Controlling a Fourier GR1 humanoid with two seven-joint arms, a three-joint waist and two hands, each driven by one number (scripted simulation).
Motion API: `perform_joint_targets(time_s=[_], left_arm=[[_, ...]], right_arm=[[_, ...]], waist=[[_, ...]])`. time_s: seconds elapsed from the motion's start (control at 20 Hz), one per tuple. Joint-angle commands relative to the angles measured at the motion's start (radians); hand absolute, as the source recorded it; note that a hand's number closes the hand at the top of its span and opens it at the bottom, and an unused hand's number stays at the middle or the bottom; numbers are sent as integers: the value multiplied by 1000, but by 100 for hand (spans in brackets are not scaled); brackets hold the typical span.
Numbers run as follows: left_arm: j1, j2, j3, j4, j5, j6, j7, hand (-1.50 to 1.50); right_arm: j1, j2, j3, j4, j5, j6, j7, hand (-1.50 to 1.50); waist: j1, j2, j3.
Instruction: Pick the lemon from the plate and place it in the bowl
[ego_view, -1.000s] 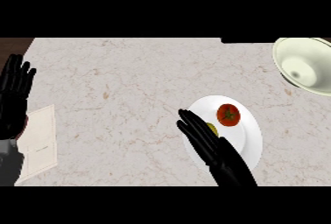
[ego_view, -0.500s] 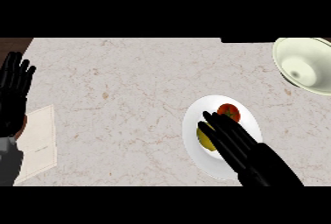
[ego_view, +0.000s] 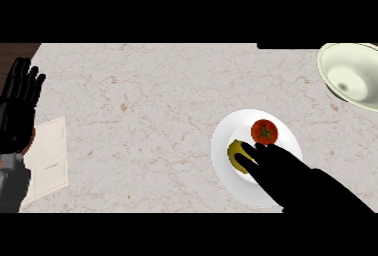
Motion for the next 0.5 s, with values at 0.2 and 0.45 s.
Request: perform_joint_targets(time_s=[0.2, 0.45], left_arm=[[8, -27, 4, -26, -32, -7, 5, 0], [14, -16, 33, -56, -12, -25, 45, 0]], right_arm=[[1, 87, -87, 66, -16, 164, 42, -150], [90, 123, -34, 161, 140, 141, -99, -150]], waist=[[3, 0, 2], [4, 0, 3]])
